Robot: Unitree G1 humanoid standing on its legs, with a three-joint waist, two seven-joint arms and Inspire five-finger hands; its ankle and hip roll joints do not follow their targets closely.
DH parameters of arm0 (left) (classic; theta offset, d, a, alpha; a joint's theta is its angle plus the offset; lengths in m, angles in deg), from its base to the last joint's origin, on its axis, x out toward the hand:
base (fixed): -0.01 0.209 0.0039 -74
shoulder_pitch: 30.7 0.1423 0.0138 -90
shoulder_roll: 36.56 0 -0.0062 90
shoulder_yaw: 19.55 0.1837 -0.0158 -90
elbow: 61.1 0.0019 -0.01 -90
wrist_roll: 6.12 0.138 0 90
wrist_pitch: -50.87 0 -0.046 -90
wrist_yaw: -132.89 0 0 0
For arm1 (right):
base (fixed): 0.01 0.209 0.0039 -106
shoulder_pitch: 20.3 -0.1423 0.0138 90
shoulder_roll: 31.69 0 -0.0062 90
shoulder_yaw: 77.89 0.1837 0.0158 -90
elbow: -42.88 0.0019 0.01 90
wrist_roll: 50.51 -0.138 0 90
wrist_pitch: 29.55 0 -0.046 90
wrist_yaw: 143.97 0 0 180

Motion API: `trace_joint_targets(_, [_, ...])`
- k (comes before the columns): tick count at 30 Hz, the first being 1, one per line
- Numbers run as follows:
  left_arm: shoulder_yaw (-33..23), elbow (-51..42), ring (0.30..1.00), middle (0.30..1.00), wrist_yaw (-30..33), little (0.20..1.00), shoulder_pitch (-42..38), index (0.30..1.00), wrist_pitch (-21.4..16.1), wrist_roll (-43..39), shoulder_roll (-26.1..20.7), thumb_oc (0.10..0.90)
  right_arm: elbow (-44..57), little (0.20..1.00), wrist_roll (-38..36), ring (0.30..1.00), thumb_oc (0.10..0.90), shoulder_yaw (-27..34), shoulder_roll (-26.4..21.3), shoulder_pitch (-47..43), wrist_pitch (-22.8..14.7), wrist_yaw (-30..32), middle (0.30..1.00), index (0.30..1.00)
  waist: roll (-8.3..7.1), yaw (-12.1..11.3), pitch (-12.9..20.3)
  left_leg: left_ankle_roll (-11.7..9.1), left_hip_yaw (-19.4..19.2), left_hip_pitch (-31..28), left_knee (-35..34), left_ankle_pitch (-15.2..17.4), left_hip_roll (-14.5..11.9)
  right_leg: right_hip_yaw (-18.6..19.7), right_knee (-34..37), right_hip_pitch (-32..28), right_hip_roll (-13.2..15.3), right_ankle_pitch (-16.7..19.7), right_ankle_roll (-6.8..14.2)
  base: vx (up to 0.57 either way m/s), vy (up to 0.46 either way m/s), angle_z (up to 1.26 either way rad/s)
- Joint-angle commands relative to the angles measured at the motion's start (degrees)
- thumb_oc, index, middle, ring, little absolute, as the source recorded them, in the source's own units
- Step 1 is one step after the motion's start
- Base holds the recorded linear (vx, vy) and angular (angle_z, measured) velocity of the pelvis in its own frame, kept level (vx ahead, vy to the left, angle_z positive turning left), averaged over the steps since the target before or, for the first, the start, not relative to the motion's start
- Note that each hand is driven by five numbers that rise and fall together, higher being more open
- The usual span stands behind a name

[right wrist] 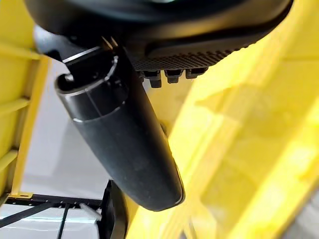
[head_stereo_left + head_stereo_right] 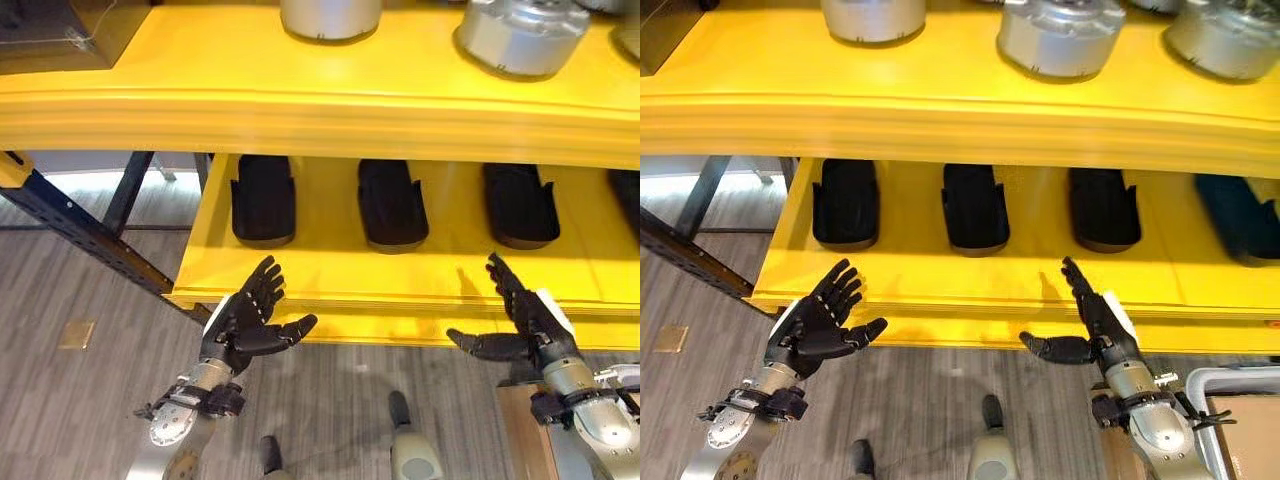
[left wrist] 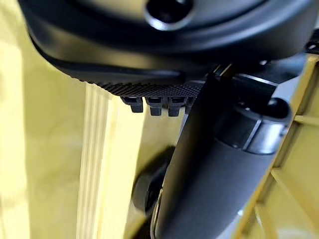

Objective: Move parts from the plastic box to the shelf.

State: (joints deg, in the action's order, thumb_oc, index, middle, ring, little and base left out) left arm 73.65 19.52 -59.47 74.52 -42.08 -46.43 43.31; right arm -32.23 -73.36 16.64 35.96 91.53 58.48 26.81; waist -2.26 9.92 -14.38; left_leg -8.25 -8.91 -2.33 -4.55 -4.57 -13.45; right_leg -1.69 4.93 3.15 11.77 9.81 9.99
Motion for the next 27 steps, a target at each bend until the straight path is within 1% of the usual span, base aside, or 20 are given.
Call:
trace_joint_targets(1, [-1.29,-2.05,1.000,1.000,-7.64,1.000,-0.76,1.000,-0.99,-5.92,-2.88,0.900,2.34,1.000,-17.52,1.000,0.900,2.60,-3.37,-6.65,-3.79,-9.11,1.000,1.000,-0.68,-0.59,5.63,-0.26,-3.11,0.12,-0.45,-1.10,-3.74,-0.59,-0.53,-3.53,-0.27,-3.82,-0.55,0.02,-0.006,-0.09])
trace_joint_targets(3, [-0.53,-0.16,1.000,1.000,-8.56,1.000,-0.54,1.000,-0.81,-5.80,-2.68,0.900,-0.60,1.000,-21.79,1.000,0.900,2.51,-2.17,-7.55,-4.27,-10.08,1.000,1.000,-0.85,-0.68,6.35,-0.14,-3.58,-0.25,-0.45,-0.83,-3.65,-0.62,0.07,-3.46,-0.38,-3.31,-0.31,0.02,-0.011,-0.15])
trace_joint_targets(5, [-0.48,2.19,1.000,1.000,-9.80,1.000,-0.22,1.000,0.75,-7.34,-2.34,0.900,-4.46,1.000,-25.76,1.000,0.900,2.49,-0.30,-8.23,-3.77,-11.01,1.000,1.000,-0.95,-0.80,7.05,-0.04,-4.14,-0.66,-0.45,-0.56,-3.49,-0.55,0.07,-2.93,-0.66,-3.08,-0.20,0.01,0.001,-0.12])
trace_joint_targets(6, [-0.59,3.42,1.000,1.000,-11.95,1.000,0.03,1.000,1.82,-7.53,-1.95,0.900,-7.16,1.000,-26.52,1.000,0.900,2.65,1.24,-8.28,-3.49,-12.22,1.000,1.000,-0.92,-0.79,7.38,0.05,-4.29,-0.87,-0.45,-0.39,-3.46,-0.50,0.07,-2.73,-0.87,-3.10,-0.25,0.00,0.007,-0.11])
trace_joint_targets(7, [-0.52,4.63,1.000,1.000,-12.26,1.000,0.23,1.000,1.34,-6.03,-1.78,0.900,-9.29,1.000,-25.37,1.000,0.900,2.71,2.57,-8.37,-3.49,-12.66,1.000,1.000,-0.86,-0.69,7.59,0.09,-4.56,-1.05,-0.45,-0.27,-3.46,-0.44,0.07,-2.60,-1.00,-3.05,-0.23,-0.01,0.011,-0.11])
trace_joint_targets(8, [-0.52,5.97,1.000,1.000,-12.50,1.000,0.26,1.000,1.72,-6.68,-1.62,0.900,-11.09,1.000,-24.23,1.000,0.900,2.57,3.39,-8.33,-3.14,-12.61,1.000,1.000,-0.82,-0.56,7.70,0.11,-4.84,-1.22,-0.45,-0.18,-3.43,-0.28,0.07,-2.47,-1.09,-2.96,-0.29,-0.02,0.020,-0.13])
trace_joint_targets(9, [-0.76,7.65,1.000,1.000,-13.77,1.000,0.44,1.000,4.65,-10.48,-1.06,0.900,-14.11,1.000,-24.58,1.000,0.900,2.12,4.47,-7.88,-2.61,-12.89,1.000,1.000,-0.69,-0.43,7.82,0.17,-5.14,-1.48,-0.45,-0.06,-3.38,-0.18,0.07,-2.44,-1.14,-2.90,-0.37,-0.01,0.022,-0.12])
trace_joint_targets(10, [-0.93,8.84,1.000,1.000,-13.94,1.000,0.93,1.000,4.50,-9.87,-0.22,0.900,-16.78,1.000,-22.78,1.000,0.900,2.18,6.04,-7.29,-2.95,-14.25,1.000,1.000,-0.58,-0.33,7.94,0.32,-5.23,-1.78,-0.45,0.11,-3.31,-0.34,0.07,-2.63,-1.11,-2.99,-0.34,0.00,0.018,-0.14])
trace_joint_targets(11, [-0.91,9.57,1.000,1.000,-13.96,1.000,1.17,1.000,3.23,-7.42,-0.01,0.900,-18.40,1.000,-20.96,1.000,0.900,2.06,6.99,-6.96,-3.37,-15.40,1.000,1.000,-0.51,-0.24,8.00,0.47,-5.33,-2.02,-0.45,0.25,-3.26,-0.37,0.07,-2.79,-1.08,-3.04,-0.37,0.00,0.006,-0.14])
trace_joint_targets(12, [-0.86,10.78,1.000,1.000,-14.58,1.000,1.13,1.000,2.93,-5.95,0.06,0.900,-19.62,1.000,-19.48,1.000,0.900,1.48,8.03,-6.09,-3.94,-15.98,1.000,1.000,-0.45,-0.06,7.95,0.57,-5.39,-2.22,-0.45,0.29,-3.18,-0.17,0.07,-2.84,-1.14,-2.96,-0.53,0.00,0.006,-0.16])
trace_joint_targets(13, [-0.99,12.16,1.000,1.000,-13.34,1.000,1.74,1.000,5.47,-7.95,0.31,0.900,-21.44,1.000,-18.04,1.000,0.900,1.02,9.02,-5.20,-4.92,-14.89,1.000,1.000,-0.33,0.14,7.76,0.64,-5.62,-2.51,-0.45,0.36,-3.09,-0.04,0.07,-2.92,-1.17,-2.89,-0.65,-0.01,0.007,-0.09])
trace_joint_targets(14, [-1.28,13.88,1.000,1.000,-12.40,1.000,2.11,1.000,6.44,-8.62,0.79,0.900,-23.32,1.000,-17.09,1.000,0.900,1.18,9.66,-5.05,-5.20,-14.81,1.000,1.000,-0.24,0.23,7.67,0.77,-5.84,-2.87,-0.45,0.57,-3.00,-0.23,0.07,-3.10,-1.10,-2.99,-0.65,-0.01,0.009,-0.06])
trace_joint_targets(15, [-1.26,18.00,1.000,1.000,-12.62,1.000,1.89,1.000,4.22,-4.13,1.36,0.900,-27.06,1.000,-13.34,1.000,0.900,0.30,10.70,-5.22,-7.00,-13.99,1.000,1.000,-0.11,0.39,7.68,0.83,-6.18,-3.29,-0.45,0.71,-2.94,-0.35,0.07,-3.30,-1.07,-2.99,-0.71,0.00,0.000,0.00])
trace_joint_targets(16, [-1.24,18.31,1.000,1.000,-12.55,1.000,1.82,1.000,3.95,-3.90,1.40,0.900,-27.32,1.000,-13.25,1.000,0.900,0.19,10.75,-5.30,-7.10,-13.93,1.000,1.000,-0.10,0.40,7.64,0.83,-6.22,-3.34,-0.45,0.71,-2.94,-0.34,0.07,-3.32,-1.07,-2.99,-0.71,0.01,-0.002,-0.03])
trace_joint_targets(17, [-0.91,20.98,1.000,1.000,-13.71,1.000,1.90,1.000,3.03,-1.58,1.19,0.900,-29.89,1.000,-13.99,1.000,0.900,-0.63,11.45,-5.26,-7.72,-13.37,1.000,1.000,0.05,0.52,7.58,0.78,-6.41,-3.46,-0.45,0.66,-2.98,-0.35,0.07,-3.36,-1.08,-2.97,-0.74,0.00,0.000,0.00])
trace_joint_targets(20, [-1.68,24.32,1.000,1.000,-13.40,1.000,3.43,1.000,5.05,-3.50,2.66,0.900,-32.52,1.000,-13.66,1.000,0.900,0.45,13.37,-4.29,-7.73,-12.91,1.000,1.000,0.12,0.56,7.61,0.92,-6.56,-3.67,-0.45,0.87,-2.96,-0.75,0.07,-3.58,-0.90,-3.13,-0.56,0.00,0.000,0.00])
trace_joint_targets(21, [-2.36,26.52,1.000,1.000,-13.72,1.000,3.57,1.000,3.49,-1.92,3.18,0.900,-33.77,1.000,-13.41,1.000,0.900,0.66,13.95,-3.90,-8.07,-13.19,1.000,1.000,0.17,0.62,7.61,0.91,-6.65,-3.76,-0.45,0.87,-2.95,-0.91,0.07,-3.65,-0.83,-3.12,-0.54,0.02,-0.007,-0.03])
trace_joint_targets(23, [-3.04,29.27,1.000,1.000,-14.93,1.000,3.66,1.000,0.81,-0.71,3.36,0.900,-35.36,1.000,-14.54,1.000,0.900,0.66,14.63,-4.03,-7.26,-12.97,1.000,1.000,0.25,0.65,7.57,0.95,-6.64,-3.94,-0.45,0.88,-2.95,-1.11,0.07,-3.80,-0.83,-3.16,-0.66,0.01,0.002,-0.02])
trace_joint_targets(24, [-3.36,29.26,1.000,1.000,-15.32,1.000,3.92,1.000,0.25,-1.22,3.55,0.900,-35.96,1.000,-14.47,1.000,0.900,1.00,15.05,-3.86,-6.36,-12.57,1.000,1.000,0.32,0.60,7.58,1.00,-6.73,-4.06,-0.45,0.98,-2.96,-1.35,0.07,-3.96,-0.83,-3.32,-0.70,0.03,0.010,-0.05])
trace_joint_targets(27, [-3.66,28.46,1.000,1.000,-14.65,1.000,3.92,1.000,-0.75,-2.40,3.73,0.900,-37.32,1.000,-13.63,1.000,0.900,1.57,15.87,-3.52,-5.47,-11.89,1.000,1.000,0.59,0.58,7.60,1.09,-6.82,-4.19,-0.45,1.08,-2.87,-1.65,0.07,-4.16,-0.84,-3.44,-0.80,0.01,0.005,-0.02])
